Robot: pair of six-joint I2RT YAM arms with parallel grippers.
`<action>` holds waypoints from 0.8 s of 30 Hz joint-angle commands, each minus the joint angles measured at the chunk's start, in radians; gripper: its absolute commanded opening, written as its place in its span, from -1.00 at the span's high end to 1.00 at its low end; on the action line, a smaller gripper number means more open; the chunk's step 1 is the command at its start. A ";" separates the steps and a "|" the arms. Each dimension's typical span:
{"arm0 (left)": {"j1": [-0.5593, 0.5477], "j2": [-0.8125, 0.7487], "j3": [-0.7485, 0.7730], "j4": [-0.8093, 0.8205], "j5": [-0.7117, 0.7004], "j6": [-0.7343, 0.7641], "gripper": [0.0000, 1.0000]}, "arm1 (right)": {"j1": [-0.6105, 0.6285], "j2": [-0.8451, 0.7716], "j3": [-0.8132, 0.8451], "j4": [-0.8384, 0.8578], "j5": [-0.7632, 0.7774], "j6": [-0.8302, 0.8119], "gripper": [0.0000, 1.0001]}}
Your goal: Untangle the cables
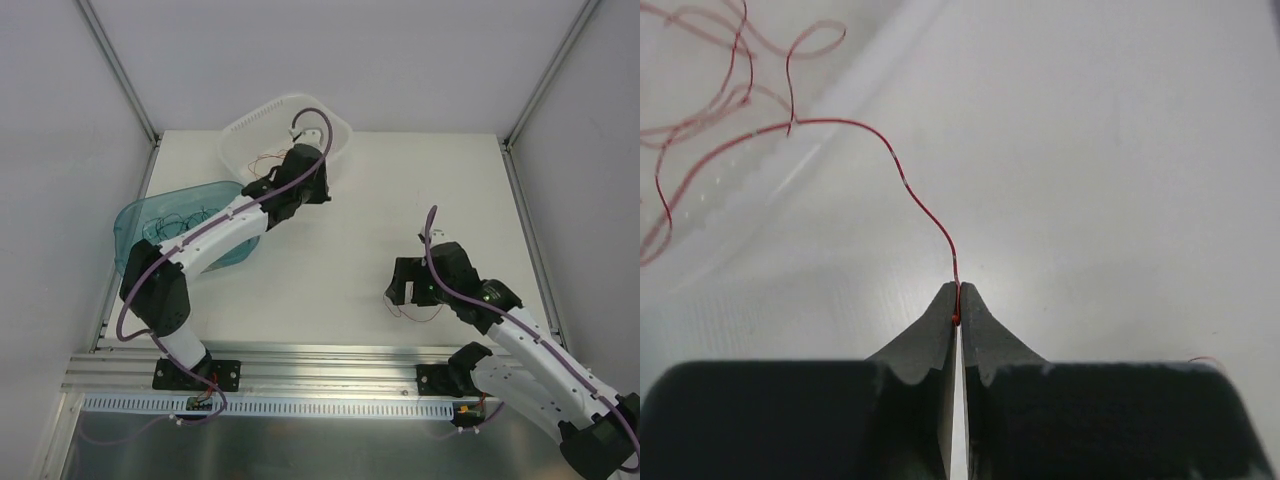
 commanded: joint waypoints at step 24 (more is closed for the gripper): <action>0.425 0.253 0.480 -0.193 0.504 -0.057 -0.21 | 0.004 -0.067 0.043 -0.116 0.097 -0.022 -0.88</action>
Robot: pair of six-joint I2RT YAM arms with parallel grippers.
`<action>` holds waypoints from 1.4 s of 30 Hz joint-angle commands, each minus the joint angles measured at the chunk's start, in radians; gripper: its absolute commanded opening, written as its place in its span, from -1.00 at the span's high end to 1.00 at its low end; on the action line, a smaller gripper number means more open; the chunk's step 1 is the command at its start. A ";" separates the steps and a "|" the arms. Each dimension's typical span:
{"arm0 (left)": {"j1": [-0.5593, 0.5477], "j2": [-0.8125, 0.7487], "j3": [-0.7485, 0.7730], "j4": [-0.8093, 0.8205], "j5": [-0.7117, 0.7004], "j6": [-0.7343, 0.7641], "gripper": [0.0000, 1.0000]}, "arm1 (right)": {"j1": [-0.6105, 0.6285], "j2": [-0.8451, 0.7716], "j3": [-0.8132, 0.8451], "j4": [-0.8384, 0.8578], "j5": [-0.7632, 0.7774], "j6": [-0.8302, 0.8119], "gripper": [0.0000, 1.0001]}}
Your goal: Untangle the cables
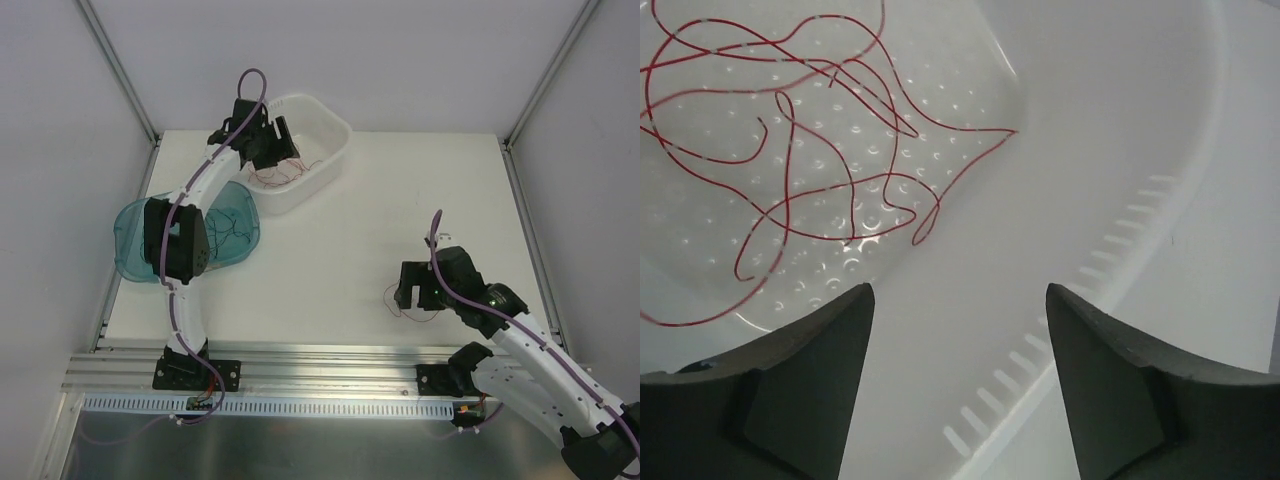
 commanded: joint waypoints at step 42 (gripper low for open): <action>-0.831 0.046 -0.222 0.013 -0.168 -0.100 0.29 | 0.004 -0.355 0.106 -0.387 0.383 0.237 -0.99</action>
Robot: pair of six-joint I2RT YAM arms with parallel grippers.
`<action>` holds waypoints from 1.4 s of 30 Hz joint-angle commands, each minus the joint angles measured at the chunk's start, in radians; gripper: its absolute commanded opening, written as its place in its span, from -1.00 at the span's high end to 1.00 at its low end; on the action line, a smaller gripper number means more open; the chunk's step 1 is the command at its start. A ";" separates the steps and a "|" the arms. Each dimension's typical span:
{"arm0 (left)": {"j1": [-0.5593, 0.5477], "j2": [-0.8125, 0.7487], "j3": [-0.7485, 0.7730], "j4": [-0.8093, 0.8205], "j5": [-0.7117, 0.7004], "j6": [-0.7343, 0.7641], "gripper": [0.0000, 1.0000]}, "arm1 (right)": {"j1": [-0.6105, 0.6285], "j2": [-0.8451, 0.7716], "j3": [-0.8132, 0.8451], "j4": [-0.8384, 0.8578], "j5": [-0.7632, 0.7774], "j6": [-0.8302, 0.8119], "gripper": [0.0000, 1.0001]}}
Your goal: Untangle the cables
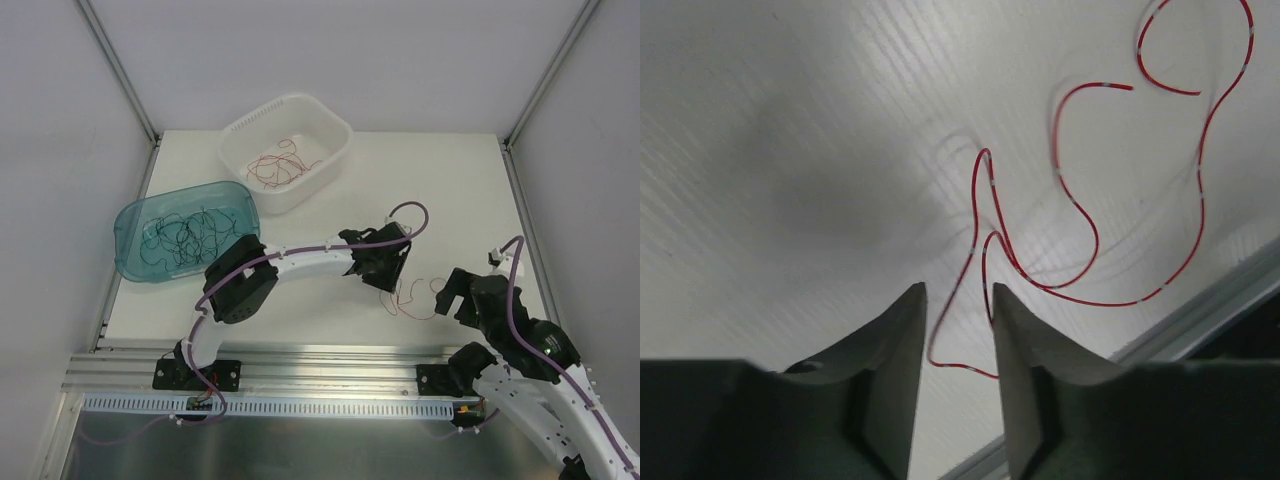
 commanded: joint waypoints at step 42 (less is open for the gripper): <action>0.756 -0.176 0.469 0.012 -0.289 0.376 0.65 | 0.005 0.005 -0.001 0.003 0.016 -0.002 -0.99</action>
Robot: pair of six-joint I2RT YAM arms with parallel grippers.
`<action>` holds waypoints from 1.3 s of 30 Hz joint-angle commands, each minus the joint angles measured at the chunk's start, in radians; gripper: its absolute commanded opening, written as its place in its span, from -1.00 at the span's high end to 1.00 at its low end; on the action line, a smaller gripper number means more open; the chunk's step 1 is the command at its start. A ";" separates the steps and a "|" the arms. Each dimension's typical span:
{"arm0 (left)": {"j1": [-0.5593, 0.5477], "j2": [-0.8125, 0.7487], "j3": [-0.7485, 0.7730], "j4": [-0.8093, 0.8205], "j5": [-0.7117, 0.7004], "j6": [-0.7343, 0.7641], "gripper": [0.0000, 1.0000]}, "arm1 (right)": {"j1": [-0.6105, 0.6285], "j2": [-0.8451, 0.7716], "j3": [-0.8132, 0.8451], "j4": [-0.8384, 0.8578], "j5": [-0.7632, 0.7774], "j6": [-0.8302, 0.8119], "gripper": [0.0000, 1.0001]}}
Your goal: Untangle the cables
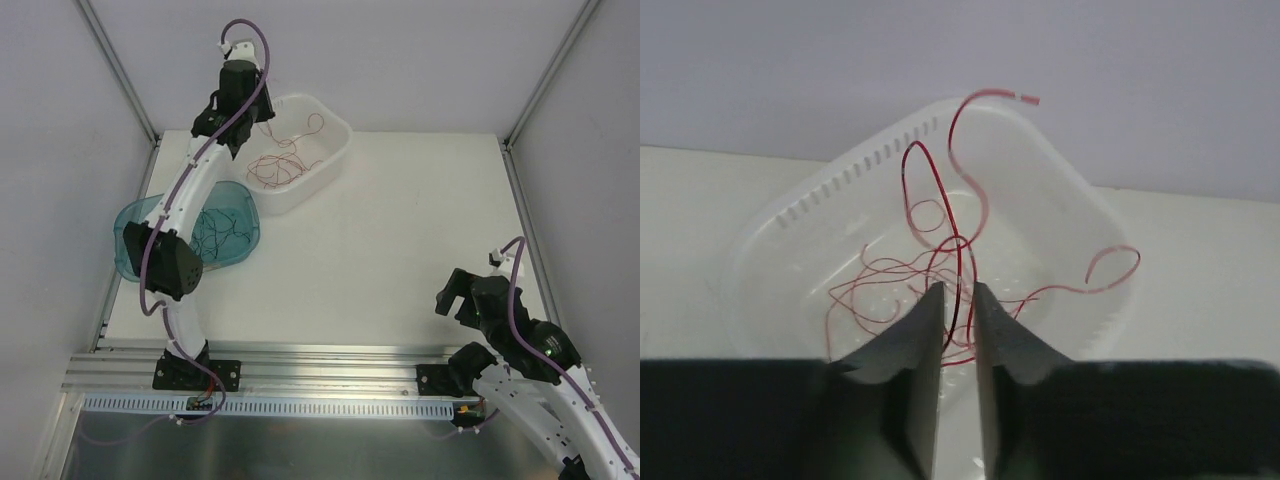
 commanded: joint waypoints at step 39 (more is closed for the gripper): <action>0.034 -1.606 -1.048 -0.624 0.160 -0.173 -0.98 | 0.005 -0.114 0.414 -0.193 0.180 -0.201 -0.99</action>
